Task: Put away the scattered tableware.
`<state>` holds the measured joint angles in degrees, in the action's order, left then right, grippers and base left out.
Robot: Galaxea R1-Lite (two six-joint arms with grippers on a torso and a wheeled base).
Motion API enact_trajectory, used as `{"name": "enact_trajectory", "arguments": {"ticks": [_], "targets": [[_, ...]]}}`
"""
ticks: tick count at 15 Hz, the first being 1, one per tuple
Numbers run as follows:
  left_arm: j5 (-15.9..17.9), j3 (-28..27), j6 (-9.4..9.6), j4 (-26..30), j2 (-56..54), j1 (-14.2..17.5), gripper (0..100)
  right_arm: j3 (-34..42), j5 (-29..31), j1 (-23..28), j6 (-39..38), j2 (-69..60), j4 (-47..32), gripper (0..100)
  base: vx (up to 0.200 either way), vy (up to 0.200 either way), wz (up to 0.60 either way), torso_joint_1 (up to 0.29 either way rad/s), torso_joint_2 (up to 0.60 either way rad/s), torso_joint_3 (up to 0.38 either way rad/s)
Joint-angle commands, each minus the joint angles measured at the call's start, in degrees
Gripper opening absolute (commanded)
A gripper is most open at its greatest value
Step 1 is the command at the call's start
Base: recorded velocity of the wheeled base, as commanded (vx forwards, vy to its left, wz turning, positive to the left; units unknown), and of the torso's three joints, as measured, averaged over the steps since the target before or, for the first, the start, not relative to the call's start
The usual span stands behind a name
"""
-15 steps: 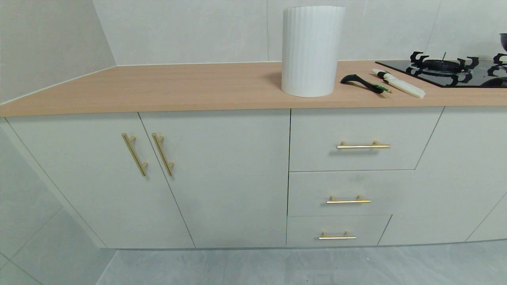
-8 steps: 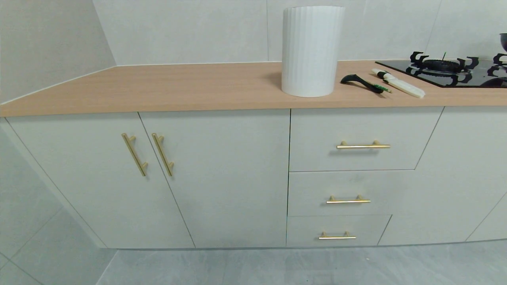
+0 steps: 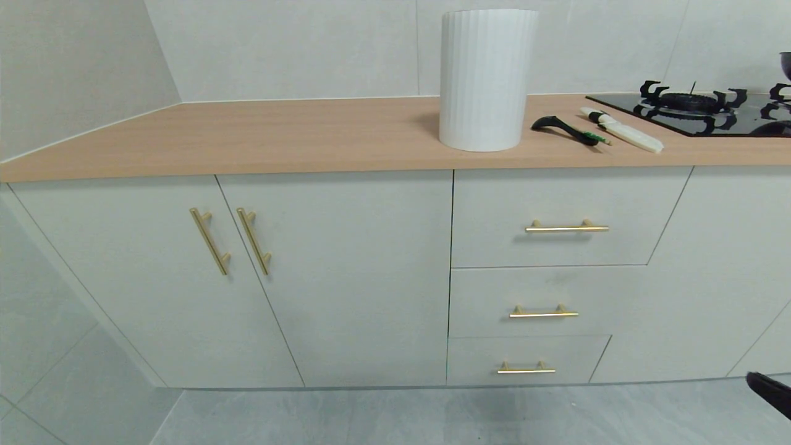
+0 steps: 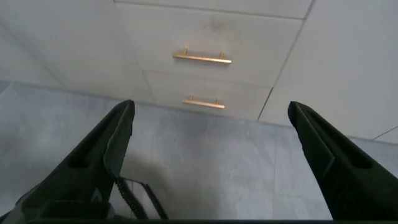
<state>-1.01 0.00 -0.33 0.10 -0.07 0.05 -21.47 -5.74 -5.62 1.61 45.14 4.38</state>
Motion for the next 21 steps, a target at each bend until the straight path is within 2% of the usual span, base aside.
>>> {"name": "enact_trajectory", "arguments": {"ticks": [1, 6, 11, 13, 16, 17, 18, 21], "targets": [[0.0, 0.0, -0.02, 0.0, 0.1, 0.0, 100, -10.9, -0.6, -3.3, 0.3, 25.6, 2.4, 100, 0.0, 0.0, 0.0, 0.0, 0.0, 0.0], [0.0, 0.0, -0.02, 0.0, 0.1, 0.0, 100, -18.5, -0.8, -5.6, 0.3, 41.0, 4.5, 100, 0.0, 0.0, 0.0, 0.0, 0.0, 0.0], [0.0, 0.0, -0.02, 0.0, 0.1, 0.0, 100, -18.3, -0.1, -4.9, -0.7, 58.0, 19.4, 100, 0.0, 0.0, 0.0, 0.0, 0.0, 0.0], [0.0, 0.0, -0.02, 0.0, 0.1, 0.0, 100, -18.2, 3.3, -4.3, -0.4, 66.7, 27.3, 100, 0.0, 0.0, 0.0, 0.0, 0.0, 0.0], [0.0, 0.0, -0.02, 0.0, 0.1, 0.0, 100, -18.4, 4.1, -4.5, -0.8, 75.5, 37.6, 100, 0.0, 0.0, 0.0, 0.0, 0.0, 0.0], [0.0, 0.0, -0.02, 0.0, 0.1, 0.0, 100, -18.3, 4.4, -4.5, -0.8, 76.3, 38.9, 100, 0.0, 0.0, 0.0, 0.0, 0.0, 0.0], [0.0, 0.0, -0.02, 0.0, 0.1, 0.0, 100, -18.3, 7.5, -4.5, -1.3, 80.9, 46.2, 100, 0.0, 0.0, 0.0, 0.0, 0.0, 0.0], [0.0, 0.0, -0.02, 0.0, 0.1, 0.0, 100, -18.3, 10.4, -4.8, -1.9, 86.9, 57.2, 100, 0.0, 0.0, 0.0, 0.0, 0.0, 0.0]]}}
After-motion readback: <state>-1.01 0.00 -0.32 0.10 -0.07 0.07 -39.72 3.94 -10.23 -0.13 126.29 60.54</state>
